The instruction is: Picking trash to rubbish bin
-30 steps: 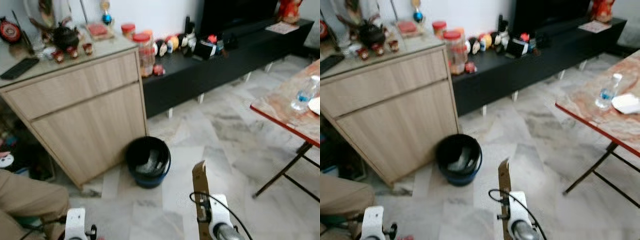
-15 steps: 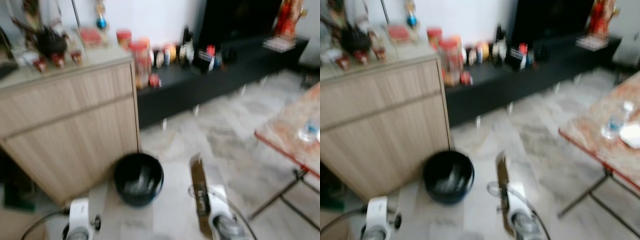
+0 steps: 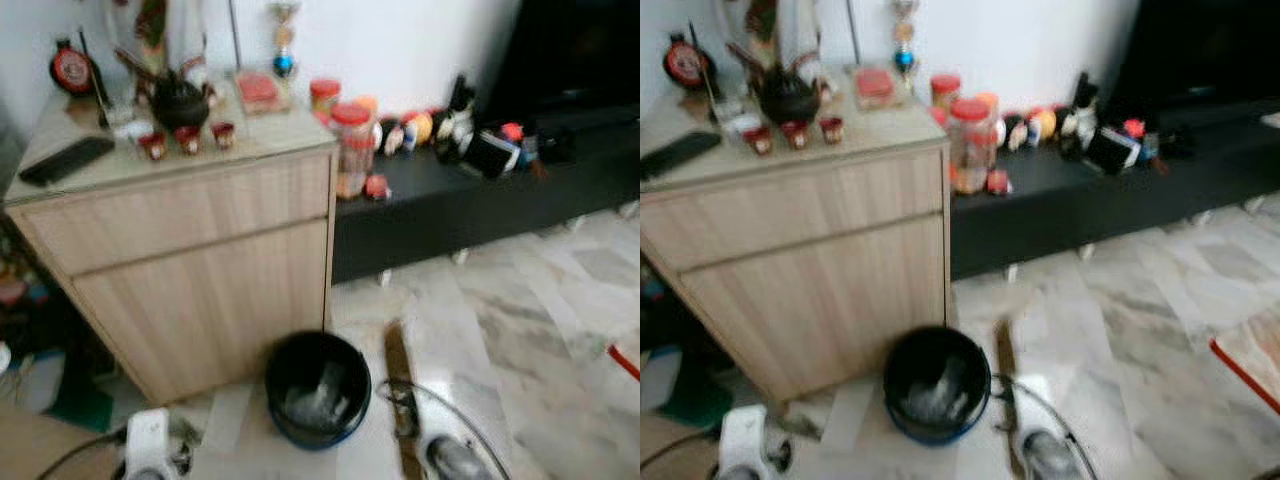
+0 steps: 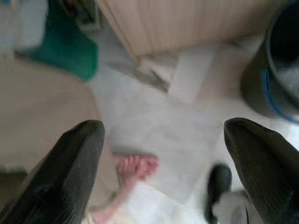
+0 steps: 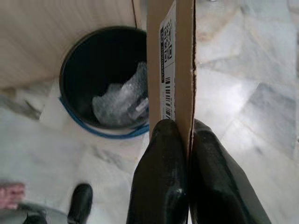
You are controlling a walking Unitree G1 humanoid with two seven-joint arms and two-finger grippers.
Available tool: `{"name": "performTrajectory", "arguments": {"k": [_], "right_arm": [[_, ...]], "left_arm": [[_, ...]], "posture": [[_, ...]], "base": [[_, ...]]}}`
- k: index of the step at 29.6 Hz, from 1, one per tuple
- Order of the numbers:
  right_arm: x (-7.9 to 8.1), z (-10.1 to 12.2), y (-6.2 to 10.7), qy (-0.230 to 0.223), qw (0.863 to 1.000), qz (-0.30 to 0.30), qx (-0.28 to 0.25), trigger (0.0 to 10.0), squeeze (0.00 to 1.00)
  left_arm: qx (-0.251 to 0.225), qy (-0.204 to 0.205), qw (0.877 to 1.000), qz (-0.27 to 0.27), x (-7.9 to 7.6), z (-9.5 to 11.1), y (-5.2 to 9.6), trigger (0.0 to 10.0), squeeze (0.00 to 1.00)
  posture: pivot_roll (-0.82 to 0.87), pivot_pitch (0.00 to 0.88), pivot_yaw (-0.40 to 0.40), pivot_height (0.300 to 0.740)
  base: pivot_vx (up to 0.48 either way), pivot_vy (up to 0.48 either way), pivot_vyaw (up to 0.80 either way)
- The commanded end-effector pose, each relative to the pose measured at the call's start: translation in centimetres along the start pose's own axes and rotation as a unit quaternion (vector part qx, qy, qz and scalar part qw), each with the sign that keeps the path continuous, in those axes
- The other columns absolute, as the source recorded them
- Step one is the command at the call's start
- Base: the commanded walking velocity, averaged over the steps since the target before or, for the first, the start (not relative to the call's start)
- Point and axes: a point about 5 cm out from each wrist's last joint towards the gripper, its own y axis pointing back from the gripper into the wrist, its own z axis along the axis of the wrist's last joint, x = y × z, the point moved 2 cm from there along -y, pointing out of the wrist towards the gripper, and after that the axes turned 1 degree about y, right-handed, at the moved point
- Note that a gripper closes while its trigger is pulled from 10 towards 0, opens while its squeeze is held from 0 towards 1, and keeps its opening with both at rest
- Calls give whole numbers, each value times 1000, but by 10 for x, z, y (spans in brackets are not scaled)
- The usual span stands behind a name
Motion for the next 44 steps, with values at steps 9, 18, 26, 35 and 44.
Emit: {"name": "performTrajectory", "arguments": {"k": [9,18,26,35,44], "right_arm": [[-10,-1,1,-15,1000,-9,-2,10000,0],[17,24,-3,5,996,88,-35,10000,0],[31,51,-6,8,989,129,-67,10000,0],[55,73,-4,51,973,206,-92,10000,0],[54,102,-5,13,975,175,-133,10000,0]], "left_arm": [[-13,-19,999,-28,-14,9,-2,10000,0],[-71,-32,994,-72,-32,45,-6,10000,0],[-111,-37,978,-172,-71,73,-3,10000,0],[-146,-76,945,-283,-109,94,8,10000,0],[-169,-91,924,-332,-123,106,15,10000,0]], "posture": [[101,0,44,740],[101,0,50,740],[106,0,45,740],[111,0,39,740],[134,0,25,740]], "base": [[470,0,0],[442,0,0],[0,0,0],[0,0,0],[0,0,0]]}}
